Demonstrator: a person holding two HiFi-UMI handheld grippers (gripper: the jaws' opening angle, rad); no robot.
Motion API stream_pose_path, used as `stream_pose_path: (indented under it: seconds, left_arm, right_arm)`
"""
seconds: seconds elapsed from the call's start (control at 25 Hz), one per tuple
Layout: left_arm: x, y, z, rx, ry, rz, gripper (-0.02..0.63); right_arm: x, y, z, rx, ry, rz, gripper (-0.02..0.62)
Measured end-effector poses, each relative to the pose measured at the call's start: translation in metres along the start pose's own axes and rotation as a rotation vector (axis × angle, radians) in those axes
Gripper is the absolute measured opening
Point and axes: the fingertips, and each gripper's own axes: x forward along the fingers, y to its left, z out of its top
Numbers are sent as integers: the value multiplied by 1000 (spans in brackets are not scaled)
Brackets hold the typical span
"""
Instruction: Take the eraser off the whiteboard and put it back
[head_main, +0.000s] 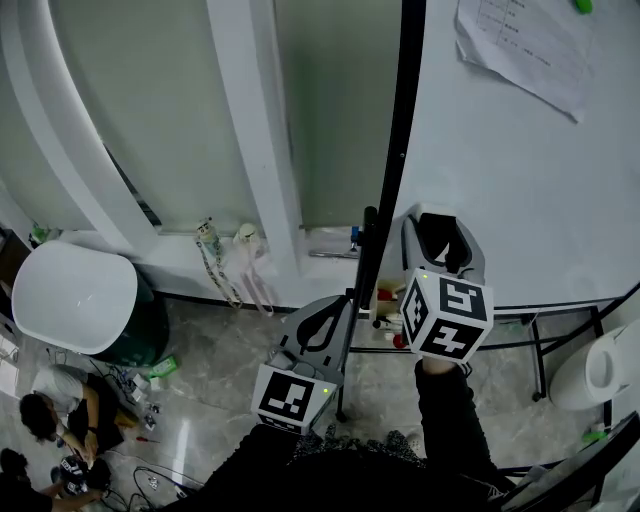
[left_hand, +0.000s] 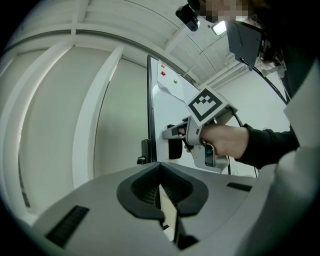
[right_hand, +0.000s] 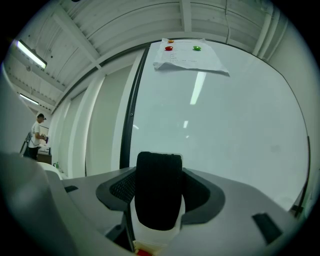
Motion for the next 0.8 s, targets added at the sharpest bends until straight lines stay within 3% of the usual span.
stream_pose_path:
  seconds: [0.44,0.8]
  left_arm:
    - [7,-8,-1,-1,0,-17,5]
    - [8,-3,-5,-12,6,15,5]
  right_arm:
    - [1,-2,0,-11,-40,-31,270]
    - [1,3,-3,-122,-51,-9,272]
